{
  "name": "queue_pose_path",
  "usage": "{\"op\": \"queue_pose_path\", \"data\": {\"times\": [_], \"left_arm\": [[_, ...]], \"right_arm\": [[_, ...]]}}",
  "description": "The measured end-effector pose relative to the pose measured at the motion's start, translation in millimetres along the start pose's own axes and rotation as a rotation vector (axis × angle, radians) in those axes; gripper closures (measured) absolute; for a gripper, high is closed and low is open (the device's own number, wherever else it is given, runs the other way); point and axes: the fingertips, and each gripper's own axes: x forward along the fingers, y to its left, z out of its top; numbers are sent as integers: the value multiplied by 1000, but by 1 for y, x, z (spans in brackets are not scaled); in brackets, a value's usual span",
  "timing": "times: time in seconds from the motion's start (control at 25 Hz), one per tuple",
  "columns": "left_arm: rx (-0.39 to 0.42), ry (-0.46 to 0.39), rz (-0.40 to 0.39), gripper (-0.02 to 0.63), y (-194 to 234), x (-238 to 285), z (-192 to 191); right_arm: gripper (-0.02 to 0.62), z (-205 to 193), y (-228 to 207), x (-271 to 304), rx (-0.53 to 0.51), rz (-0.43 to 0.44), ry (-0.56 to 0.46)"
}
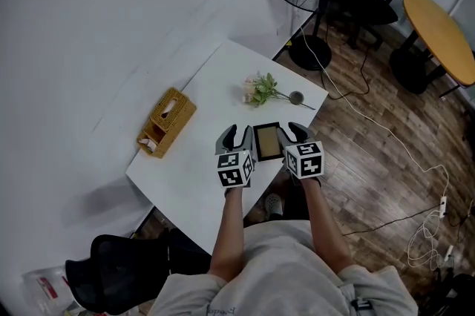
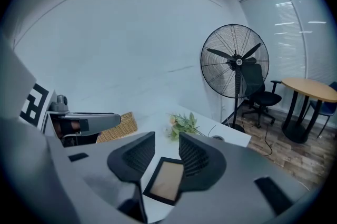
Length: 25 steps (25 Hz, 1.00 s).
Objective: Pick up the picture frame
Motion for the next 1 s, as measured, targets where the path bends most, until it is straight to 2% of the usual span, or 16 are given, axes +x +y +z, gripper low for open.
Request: {"op": "queue_pose_path", "data": {"times": [0.2, 0.48, 1.0], "left_arm": [[-22, 3, -5, 422, -1, -3, -4], [-92, 52, 1, 422, 1, 8, -34], [-162, 208, 4, 422, -4, 46, -104]], "right_arm": [[449, -3, 4, -5, 1, -6, 8], [449, -30, 3, 8, 14, 7, 69], [449, -83, -16, 41, 46, 5, 197]]}}
